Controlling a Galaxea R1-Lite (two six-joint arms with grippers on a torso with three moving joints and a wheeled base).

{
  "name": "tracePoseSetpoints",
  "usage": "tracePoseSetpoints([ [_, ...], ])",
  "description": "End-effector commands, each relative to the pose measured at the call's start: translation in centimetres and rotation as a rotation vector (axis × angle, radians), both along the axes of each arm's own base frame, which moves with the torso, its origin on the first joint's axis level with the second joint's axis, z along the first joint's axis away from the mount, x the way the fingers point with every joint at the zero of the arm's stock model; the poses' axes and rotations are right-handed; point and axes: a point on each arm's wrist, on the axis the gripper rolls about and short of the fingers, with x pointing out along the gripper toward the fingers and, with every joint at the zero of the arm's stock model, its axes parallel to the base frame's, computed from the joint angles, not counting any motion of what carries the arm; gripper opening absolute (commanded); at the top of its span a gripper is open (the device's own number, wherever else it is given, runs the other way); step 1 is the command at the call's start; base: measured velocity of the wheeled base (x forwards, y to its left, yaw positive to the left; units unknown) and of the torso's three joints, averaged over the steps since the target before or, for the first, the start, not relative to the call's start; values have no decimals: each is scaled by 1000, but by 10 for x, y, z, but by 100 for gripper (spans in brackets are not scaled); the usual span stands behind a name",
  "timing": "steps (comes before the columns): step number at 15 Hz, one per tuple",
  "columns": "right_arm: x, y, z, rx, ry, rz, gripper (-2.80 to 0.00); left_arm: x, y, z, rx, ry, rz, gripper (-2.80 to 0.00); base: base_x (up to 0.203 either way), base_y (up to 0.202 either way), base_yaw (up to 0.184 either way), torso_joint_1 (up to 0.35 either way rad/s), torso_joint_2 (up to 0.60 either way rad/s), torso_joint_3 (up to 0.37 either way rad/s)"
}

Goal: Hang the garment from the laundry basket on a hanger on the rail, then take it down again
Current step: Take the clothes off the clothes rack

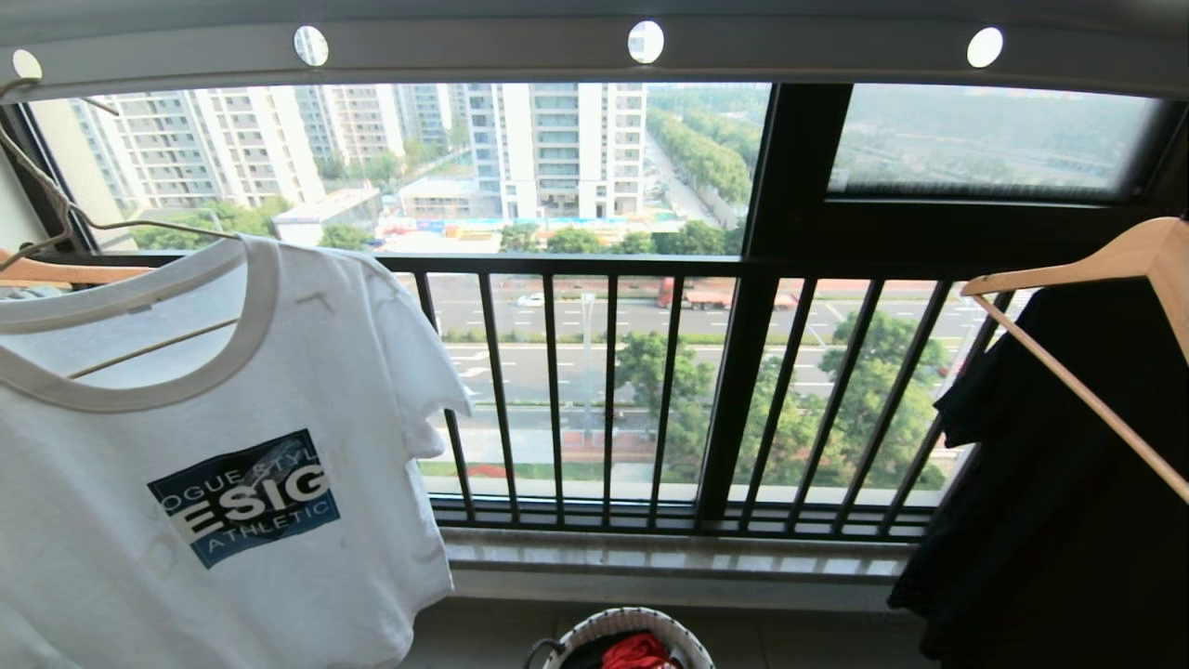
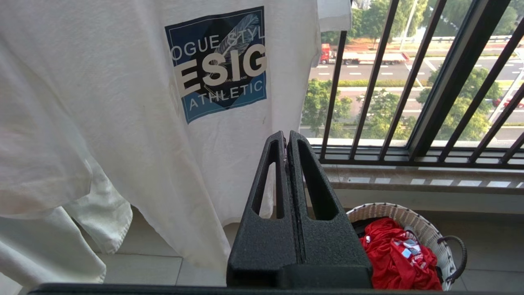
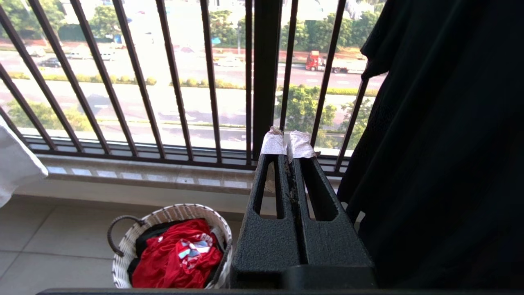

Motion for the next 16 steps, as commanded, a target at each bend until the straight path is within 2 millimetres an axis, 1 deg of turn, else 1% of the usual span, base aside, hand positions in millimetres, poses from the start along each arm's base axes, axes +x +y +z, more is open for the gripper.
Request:
tracePoseSetpoints([
  [1, 0, 0, 0, 0, 0, 0, -280, 0, 0, 0, -1, -2, 1, -280, 0, 0, 0, 0, 0, 0],
  [4, 0, 0, 0, 0, 1, 0, -280, 0, 0, 1, 3, -8, 5, -280, 0, 0, 0, 0, 0, 0],
  [6, 0, 0, 0, 0, 1, 0, -280, -3, 0, 9, 6, -31, 8, -280, 0, 0, 0, 0, 0, 0],
  [10, 0, 0, 0, 0, 0, 0, -280, -5, 0, 15, 6, -43, 10, -280, 0, 0, 0, 0, 0, 0],
  [16, 0, 0, 0, 0, 0, 2, -280, -6, 0, 17, 8, -48, 10, -280, 0, 0, 0, 0, 0, 0],
])
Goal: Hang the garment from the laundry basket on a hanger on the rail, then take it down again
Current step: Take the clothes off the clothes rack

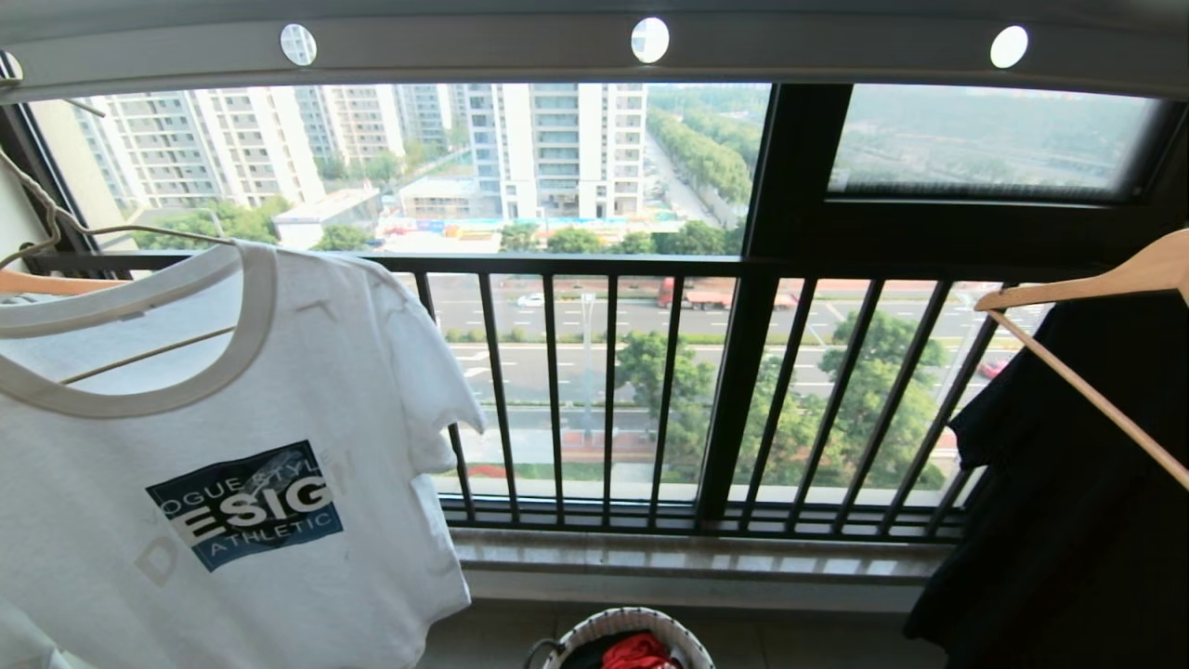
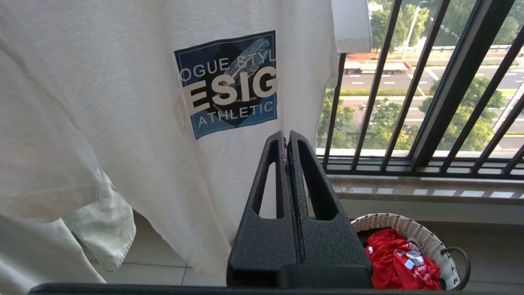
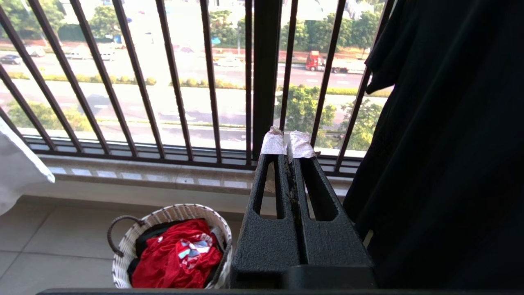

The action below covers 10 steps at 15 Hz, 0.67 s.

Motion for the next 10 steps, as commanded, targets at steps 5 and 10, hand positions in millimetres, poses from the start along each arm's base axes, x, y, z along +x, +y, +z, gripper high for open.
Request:
tracePoseSetpoints([
  [5, 0, 0, 0, 0, 1, 0, -280, -2, 0, 17, 6, 7, 0, -280, 0, 0, 0, 0, 0, 0],
  [10, 0, 0, 0, 0, 0, 0, -280, 6, 0, 39, 77, 122, -3, -280, 0, 0, 0, 0, 0, 0],
])
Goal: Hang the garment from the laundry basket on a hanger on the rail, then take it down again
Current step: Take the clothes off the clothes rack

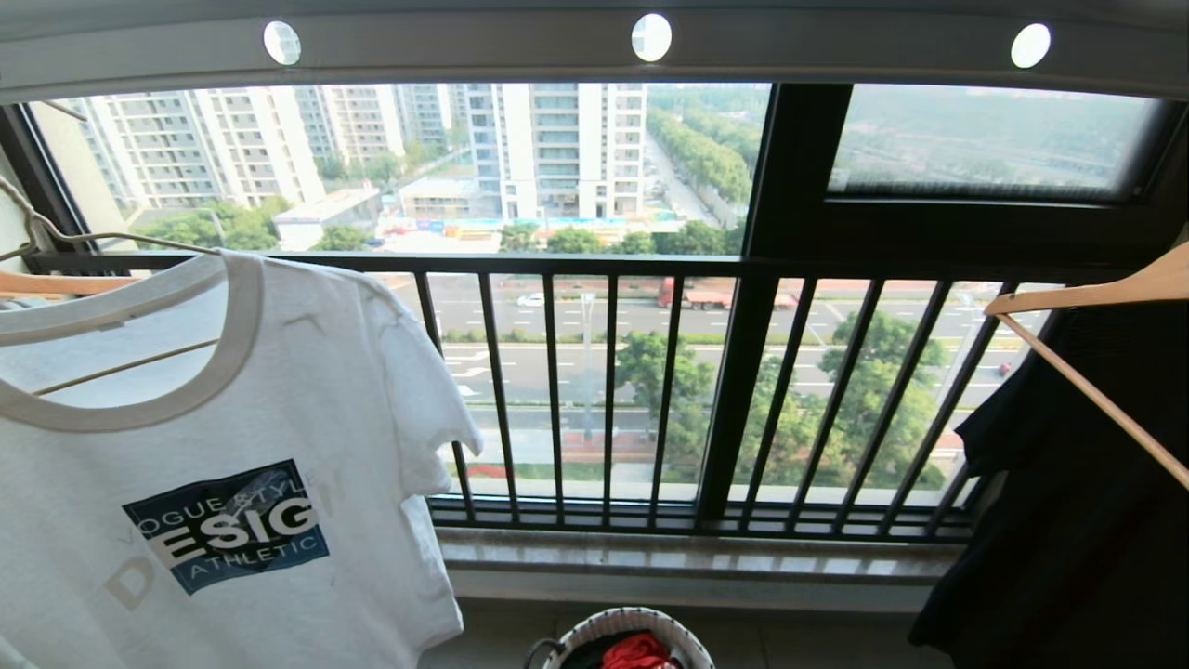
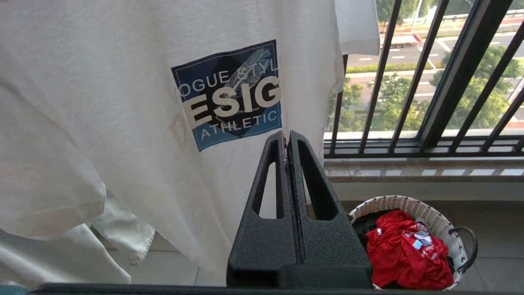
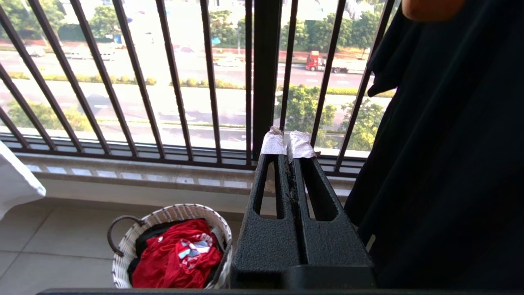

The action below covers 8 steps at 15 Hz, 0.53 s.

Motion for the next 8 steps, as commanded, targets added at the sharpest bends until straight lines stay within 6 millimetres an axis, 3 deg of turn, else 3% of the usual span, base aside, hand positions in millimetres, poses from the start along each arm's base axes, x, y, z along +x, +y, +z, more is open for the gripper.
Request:
tracePoseSetpoints([
  [1, 0, 0, 0, 0, 0, 0, -280, 9, 0, 15, 39, 56, -2, -280, 0, 0, 0, 0, 0, 0],
  [8, 0, 0, 0, 0, 1, 0, -280, 26, 0, 56, 106, 88, 5, -280, 0, 0, 0, 0, 0, 0],
])
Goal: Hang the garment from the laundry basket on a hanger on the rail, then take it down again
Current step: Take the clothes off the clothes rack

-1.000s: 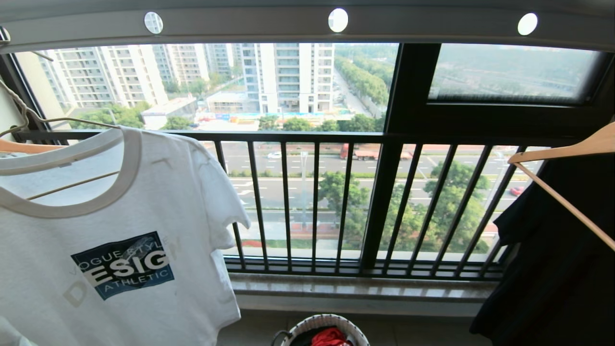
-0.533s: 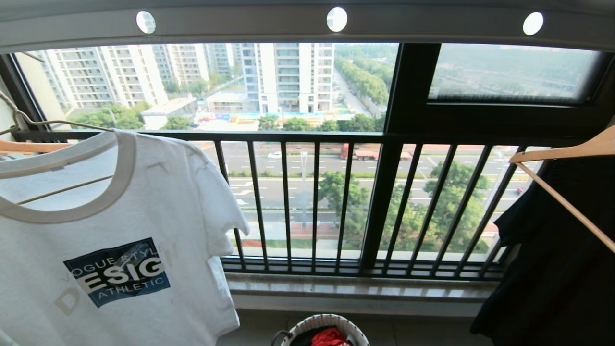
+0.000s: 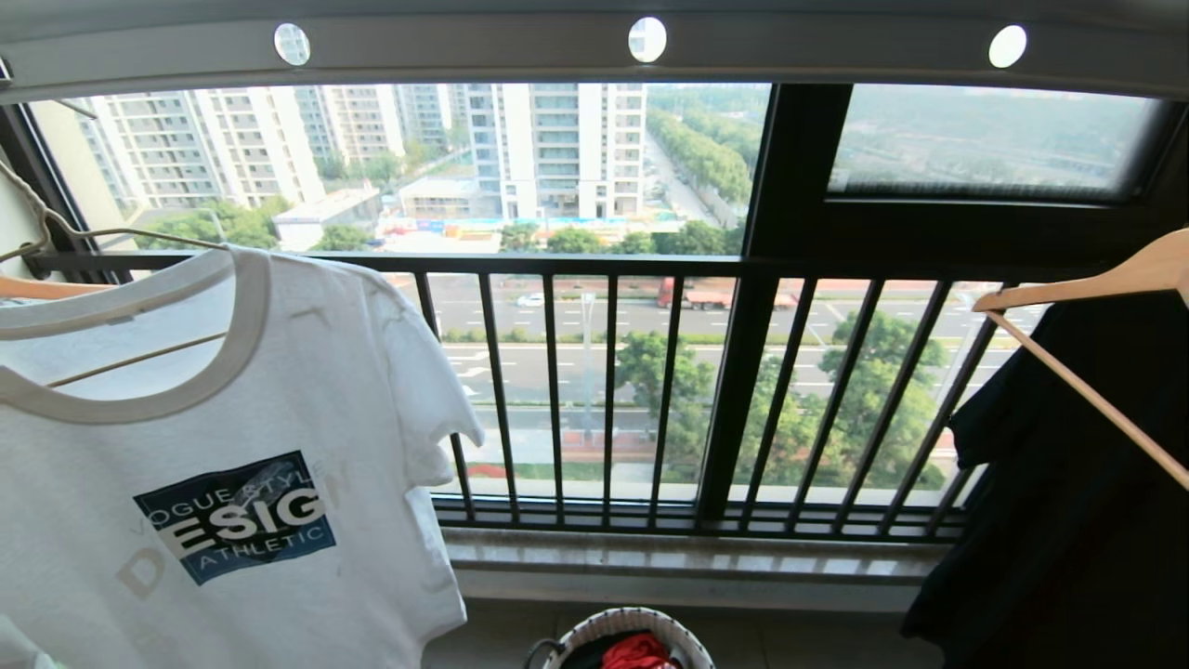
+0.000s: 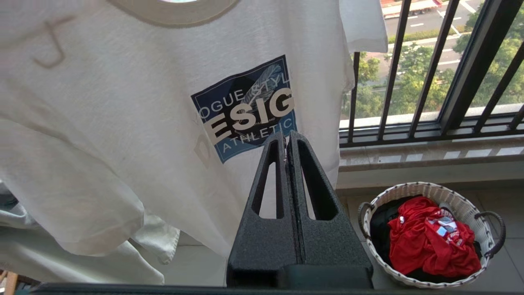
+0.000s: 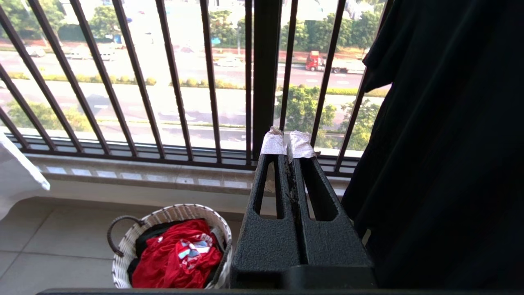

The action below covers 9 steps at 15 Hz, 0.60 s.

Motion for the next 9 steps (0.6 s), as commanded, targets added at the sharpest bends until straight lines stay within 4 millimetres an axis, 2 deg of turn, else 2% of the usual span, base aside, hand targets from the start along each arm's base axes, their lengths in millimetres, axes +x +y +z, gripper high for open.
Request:
tracePoseSetpoints([
  [1, 0, 0, 0, 0, 0, 0, -280, 11, 0, 15, 16, 30, 6, -280, 0, 0, 0, 0, 0, 0],
  [9, 0, 0, 0, 0, 0, 0, -280, 27, 3, 70, 156, 190, 100, -280, 0, 0, 0, 0, 0, 0],
])
